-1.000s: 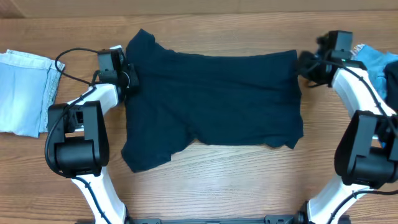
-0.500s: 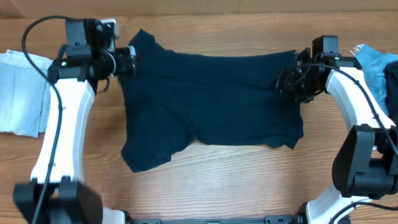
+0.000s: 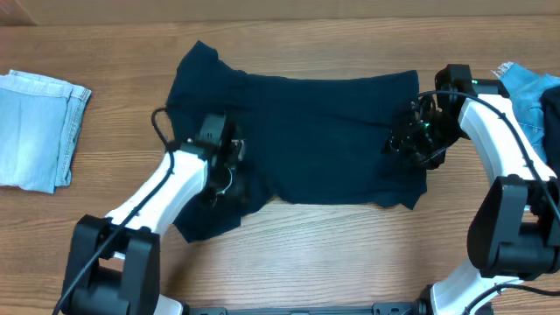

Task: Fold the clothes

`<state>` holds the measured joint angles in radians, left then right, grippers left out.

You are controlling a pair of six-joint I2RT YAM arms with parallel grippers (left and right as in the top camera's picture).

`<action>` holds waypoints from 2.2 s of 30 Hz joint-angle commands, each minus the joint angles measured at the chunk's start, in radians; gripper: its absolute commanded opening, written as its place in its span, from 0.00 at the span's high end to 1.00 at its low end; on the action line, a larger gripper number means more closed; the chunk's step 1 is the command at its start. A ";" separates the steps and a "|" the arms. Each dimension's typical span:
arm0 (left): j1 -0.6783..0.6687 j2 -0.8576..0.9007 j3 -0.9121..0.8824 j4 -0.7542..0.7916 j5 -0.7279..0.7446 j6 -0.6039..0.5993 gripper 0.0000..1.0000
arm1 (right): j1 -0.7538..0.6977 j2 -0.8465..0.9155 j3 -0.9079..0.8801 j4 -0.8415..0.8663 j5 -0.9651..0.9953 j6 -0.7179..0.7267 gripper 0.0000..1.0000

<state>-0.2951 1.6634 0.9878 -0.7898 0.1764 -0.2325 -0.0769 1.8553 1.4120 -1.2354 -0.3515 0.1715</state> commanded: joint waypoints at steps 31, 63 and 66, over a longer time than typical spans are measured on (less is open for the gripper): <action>0.034 -0.001 -0.229 -0.127 0.035 -0.246 0.96 | -0.003 -0.021 -0.365 0.522 0.270 0.194 0.96; 0.034 -0.001 -0.229 -0.126 0.031 -0.224 0.92 | 0.006 -0.025 -0.149 0.502 0.067 0.122 0.86; 0.034 -0.001 -0.229 -0.126 0.034 -0.224 0.92 | 0.017 0.066 -0.149 0.566 0.105 0.167 0.94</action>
<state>-0.2672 1.6394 0.7841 -0.9161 0.2321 -0.4648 -0.0559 1.8572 1.2732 -0.7082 -0.2787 0.3004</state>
